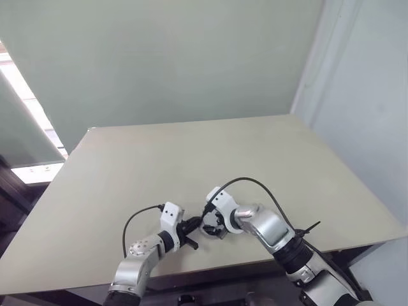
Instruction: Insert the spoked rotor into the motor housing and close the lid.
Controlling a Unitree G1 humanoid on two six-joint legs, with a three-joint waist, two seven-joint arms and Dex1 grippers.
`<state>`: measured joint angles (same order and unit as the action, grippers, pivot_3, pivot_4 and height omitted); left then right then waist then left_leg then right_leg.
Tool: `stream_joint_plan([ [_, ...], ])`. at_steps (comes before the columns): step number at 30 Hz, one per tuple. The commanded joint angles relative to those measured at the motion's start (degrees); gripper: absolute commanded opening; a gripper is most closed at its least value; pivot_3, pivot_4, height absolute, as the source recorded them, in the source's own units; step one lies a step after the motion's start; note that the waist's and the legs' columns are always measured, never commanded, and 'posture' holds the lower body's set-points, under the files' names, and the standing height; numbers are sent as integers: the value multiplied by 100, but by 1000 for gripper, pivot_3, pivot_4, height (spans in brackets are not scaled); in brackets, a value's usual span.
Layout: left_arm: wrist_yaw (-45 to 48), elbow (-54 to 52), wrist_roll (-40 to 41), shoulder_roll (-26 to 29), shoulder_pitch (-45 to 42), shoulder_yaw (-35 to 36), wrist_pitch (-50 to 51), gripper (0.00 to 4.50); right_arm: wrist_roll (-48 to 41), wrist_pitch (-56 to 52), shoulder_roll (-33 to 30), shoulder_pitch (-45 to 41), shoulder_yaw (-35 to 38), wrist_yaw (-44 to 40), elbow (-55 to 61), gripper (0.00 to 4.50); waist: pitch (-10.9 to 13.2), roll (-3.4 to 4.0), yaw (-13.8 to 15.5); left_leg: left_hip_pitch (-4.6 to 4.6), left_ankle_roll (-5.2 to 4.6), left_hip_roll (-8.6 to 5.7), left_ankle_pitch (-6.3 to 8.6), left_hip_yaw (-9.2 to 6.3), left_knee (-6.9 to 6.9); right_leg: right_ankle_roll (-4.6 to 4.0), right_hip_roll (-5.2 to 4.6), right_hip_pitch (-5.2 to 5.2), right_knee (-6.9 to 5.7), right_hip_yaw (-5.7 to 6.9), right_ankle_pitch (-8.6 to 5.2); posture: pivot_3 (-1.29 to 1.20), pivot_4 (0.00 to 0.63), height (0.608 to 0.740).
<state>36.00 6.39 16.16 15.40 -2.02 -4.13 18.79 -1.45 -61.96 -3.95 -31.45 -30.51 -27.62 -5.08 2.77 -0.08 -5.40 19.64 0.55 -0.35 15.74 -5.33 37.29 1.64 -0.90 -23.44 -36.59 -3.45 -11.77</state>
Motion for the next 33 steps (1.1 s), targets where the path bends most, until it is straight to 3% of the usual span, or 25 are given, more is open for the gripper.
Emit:
stream_joint_plan([
  [1,-4,103,-138,-5,-40,-130,39,0,-206,-296,16,-152,311,-80,-115,4452,0,0,0,0,0,0,0,0,0,0,0,0,0,0,0,0,0,740],
  [8,13,113,-150,6,-54,-153,49,0,-613,-584,104,-536,1136,-106,-222,4452,3,3,3,10,0,-3,0,0,0,0,-1,-2,1,0,0,0,0,740],
  [13,41,99,-179,-2,-84,-175,67,0,-1239,-1219,257,-976,2655,-18,-773,4452,8,10,5,20,-1,-4,-1,0,-2,1,-1,-12,1,0,1,0,0,740],
  [20,89,115,-204,10,-131,-176,79,0,-1878,-1849,248,-1351,4113,6,-1980,4452,8,13,9,26,-4,-6,-2,-1,-11,2,-1,-12,11,0,1,0,0,740],
  [28,128,85,-231,55,-165,-162,115,0,-2271,-1570,183,-1495,4997,-6,-3376,4452,16,27,-2,30,-5,-7,-2,4,-10,3,0,-14,12,-2,2,0,0,740],
  [33,145,19,-241,97,-144,-144,154,0,-2447,-1383,163,-1543,5150,-194,-3951,4452,17,31,-7,29,-6,-7,-2,7,-11,3,1,-13,12,-5,1,0,0,740],
])
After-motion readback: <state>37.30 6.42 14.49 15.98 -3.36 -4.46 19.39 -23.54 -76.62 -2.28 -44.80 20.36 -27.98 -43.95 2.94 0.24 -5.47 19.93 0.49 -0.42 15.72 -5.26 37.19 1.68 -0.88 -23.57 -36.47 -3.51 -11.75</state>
